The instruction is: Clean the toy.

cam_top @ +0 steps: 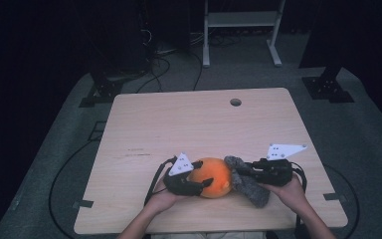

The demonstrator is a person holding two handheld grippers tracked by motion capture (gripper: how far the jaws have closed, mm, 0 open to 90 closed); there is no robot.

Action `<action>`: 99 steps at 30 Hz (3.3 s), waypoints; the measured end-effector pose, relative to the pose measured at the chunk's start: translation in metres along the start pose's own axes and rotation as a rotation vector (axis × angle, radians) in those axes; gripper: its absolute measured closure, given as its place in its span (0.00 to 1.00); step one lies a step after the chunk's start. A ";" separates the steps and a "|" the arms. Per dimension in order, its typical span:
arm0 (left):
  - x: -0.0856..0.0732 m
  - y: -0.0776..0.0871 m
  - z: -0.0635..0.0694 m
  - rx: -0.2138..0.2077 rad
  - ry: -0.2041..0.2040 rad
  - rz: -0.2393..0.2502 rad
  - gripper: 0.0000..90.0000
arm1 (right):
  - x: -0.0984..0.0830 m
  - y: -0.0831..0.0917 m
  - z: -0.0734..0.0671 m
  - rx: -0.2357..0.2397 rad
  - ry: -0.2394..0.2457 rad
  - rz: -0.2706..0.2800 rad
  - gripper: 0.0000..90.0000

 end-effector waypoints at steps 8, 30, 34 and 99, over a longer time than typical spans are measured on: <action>0.005 0.022 0.013 -0.069 -0.113 0.002 0.27 | -0.007 -0.026 -0.011 0.058 0.043 -0.096 0.86; 0.040 -0.014 0.000 0.015 -0.141 0.009 0.51 | -0.053 0.061 0.057 -0.187 -0.111 -0.030 0.86; 0.049 -0.021 -0.019 0.151 -0.148 0.052 0.50 | -0.062 0.059 0.071 -0.229 -0.116 -0.071 0.84; -0.005 0.055 -0.057 0.242 0.045 0.056 0.14 | -0.056 0.052 0.064 -0.202 -0.116 0.019 0.48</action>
Point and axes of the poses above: each handheld gripper's, and its own axes: y roughly backward along the jaws, x roughly out of its top, z roughly to its right, the point moved 3 cm from there along -y, roughly forward along the jaws, and after that the axes turned 1 degree about -y, right-handed, at the moved point
